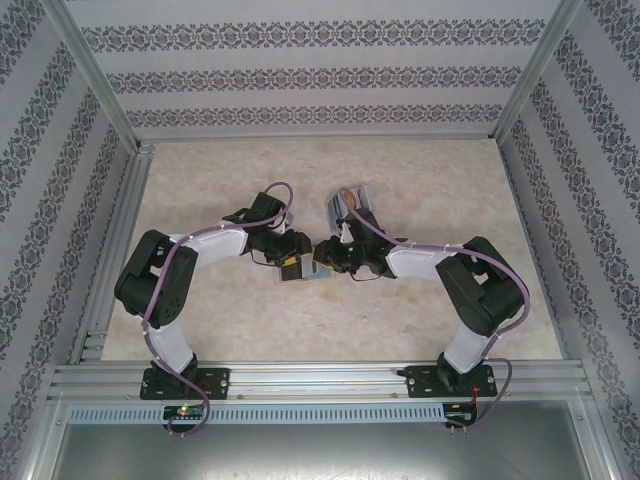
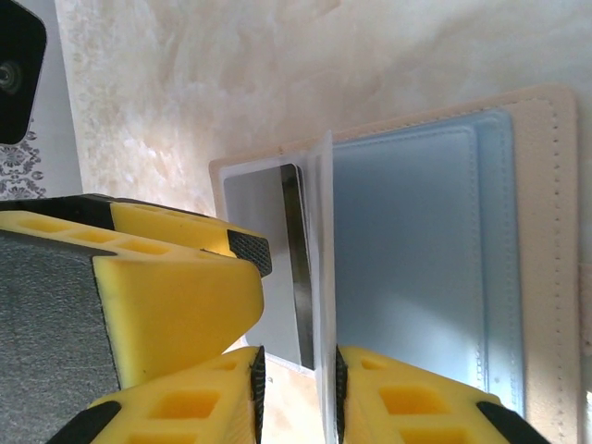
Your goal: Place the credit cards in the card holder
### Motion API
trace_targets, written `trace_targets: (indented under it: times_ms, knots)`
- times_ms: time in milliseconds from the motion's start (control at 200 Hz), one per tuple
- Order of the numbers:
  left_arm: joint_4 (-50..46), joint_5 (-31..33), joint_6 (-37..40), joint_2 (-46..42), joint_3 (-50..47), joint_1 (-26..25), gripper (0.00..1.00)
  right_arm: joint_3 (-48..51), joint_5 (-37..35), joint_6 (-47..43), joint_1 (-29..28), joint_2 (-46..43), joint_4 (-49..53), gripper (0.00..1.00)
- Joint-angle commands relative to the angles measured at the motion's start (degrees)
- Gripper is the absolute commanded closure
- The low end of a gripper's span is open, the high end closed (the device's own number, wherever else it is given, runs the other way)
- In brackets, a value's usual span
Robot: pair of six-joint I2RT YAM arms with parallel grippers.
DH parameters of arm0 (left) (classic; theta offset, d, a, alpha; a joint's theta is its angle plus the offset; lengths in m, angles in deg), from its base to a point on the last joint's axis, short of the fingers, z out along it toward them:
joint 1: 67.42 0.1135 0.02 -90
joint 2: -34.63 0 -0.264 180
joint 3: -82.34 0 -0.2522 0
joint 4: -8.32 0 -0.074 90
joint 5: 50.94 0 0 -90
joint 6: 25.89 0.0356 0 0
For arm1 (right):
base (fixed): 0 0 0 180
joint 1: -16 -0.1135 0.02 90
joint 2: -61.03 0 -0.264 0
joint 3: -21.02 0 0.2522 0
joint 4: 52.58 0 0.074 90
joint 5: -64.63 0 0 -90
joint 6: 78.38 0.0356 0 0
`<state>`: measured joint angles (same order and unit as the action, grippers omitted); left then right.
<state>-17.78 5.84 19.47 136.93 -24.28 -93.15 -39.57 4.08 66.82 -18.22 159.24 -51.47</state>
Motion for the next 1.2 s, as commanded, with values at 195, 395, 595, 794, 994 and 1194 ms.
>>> trace_targets:
  times_ms: [195,395,595,794,994,1194]
  knots:
    - [-2.5,2.6,0.4,-2.9,0.0,-1.0,0.51,-2.3,9.0,-1.3,-2.2,-1.8,-11.6,0.70]
    - [-4.4,4.9,0.1,-6.6,-1.9,0.5,0.51,-5.6,9.9,-1.1,-4.1,2.0,-11.9,0.70]
    - [-4.8,6.5,-0.4,-10.8,-5.7,3.4,0.52,-8.9,10.3,-1.1,-5.2,5.4,-11.3,0.69]
    - [-6.6,7.1,0.7,-14.0,-8.6,6.5,0.52,-12.2,10.4,-0.8,-6.9,9.3,-10.2,0.69]
    - [-11.9,10.7,3.8,-18.2,-10.6,9.4,0.54,-13.4,10.2,-1.6,-7.1,9.9,-8.4,0.68]
    - [-11.6,9.6,4.8,-20.2,-11.6,11.5,0.54,-13.1,7.9,-6.2,-4.3,4.2,-1.7,0.68]
